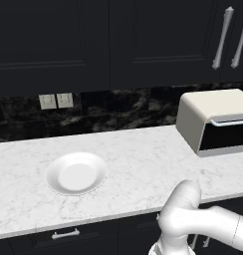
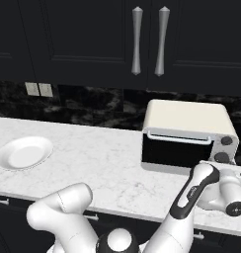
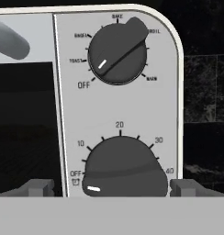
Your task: Pick up the kebab skewer and baguette bread, and place them inside the toaster oven. Close the toaster oven door and start by setting the timer.
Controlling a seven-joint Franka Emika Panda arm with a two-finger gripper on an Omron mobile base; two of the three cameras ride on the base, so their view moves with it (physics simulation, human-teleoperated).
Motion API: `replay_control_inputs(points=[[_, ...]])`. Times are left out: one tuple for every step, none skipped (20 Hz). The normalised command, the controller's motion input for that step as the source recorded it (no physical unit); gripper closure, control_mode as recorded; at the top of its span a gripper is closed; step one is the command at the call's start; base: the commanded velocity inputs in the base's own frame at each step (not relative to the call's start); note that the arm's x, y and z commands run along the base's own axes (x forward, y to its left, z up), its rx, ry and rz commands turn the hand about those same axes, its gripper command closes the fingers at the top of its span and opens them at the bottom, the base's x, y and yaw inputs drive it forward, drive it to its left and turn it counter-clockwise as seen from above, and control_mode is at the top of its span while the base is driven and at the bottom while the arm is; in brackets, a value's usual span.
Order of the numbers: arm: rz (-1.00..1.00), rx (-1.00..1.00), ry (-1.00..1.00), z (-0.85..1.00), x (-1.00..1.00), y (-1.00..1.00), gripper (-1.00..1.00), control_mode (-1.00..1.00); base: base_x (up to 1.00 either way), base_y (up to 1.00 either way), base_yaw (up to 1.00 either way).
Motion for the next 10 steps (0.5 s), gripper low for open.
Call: replay_control_inputs(points=[[0.00,0.00,0.01,0.00,0.01,-0.11,-1.00,-1.00,0.00,0.00,0.00],[0.00,0.00,0.02,0.00,0.00,-0.09,-1.00,-1.00,0.00,0.00,0.00],[0.00,0.00,0.02,0.00,0.01,-0.02,-1.00,-1.00,0.00,0.00,0.00],[0.00,0.00,0.01,0.00,0.04,-0.01,-1.00,-1.00,0.00,0.00,0.00],[0.00,0.00,0.00,0.00,0.04,0.00,-1.00,-1.00,0.00,0.00,0.00],[0.00,0.00,0.01,0.00,0.09,0.00,-1.00,-1.00,0.00,0.00,0.00],[0.00,0.00,0.01,0.00,0.13,0.00,-1.00,-1.00,0.00,0.00,0.00],[0.00,0.00,0.01,0.00,0.14,0.00,-1.00,-1.00,0.00,0.00,0.00],[0.00,0.00,0.01,0.00,0.16,0.00,-1.00,-1.00,0.00,0.00,0.00],[0.00,0.00,0.01,0.00,0.19,0.00,-1.00,-1.00,0.00,0.00,0.00]])
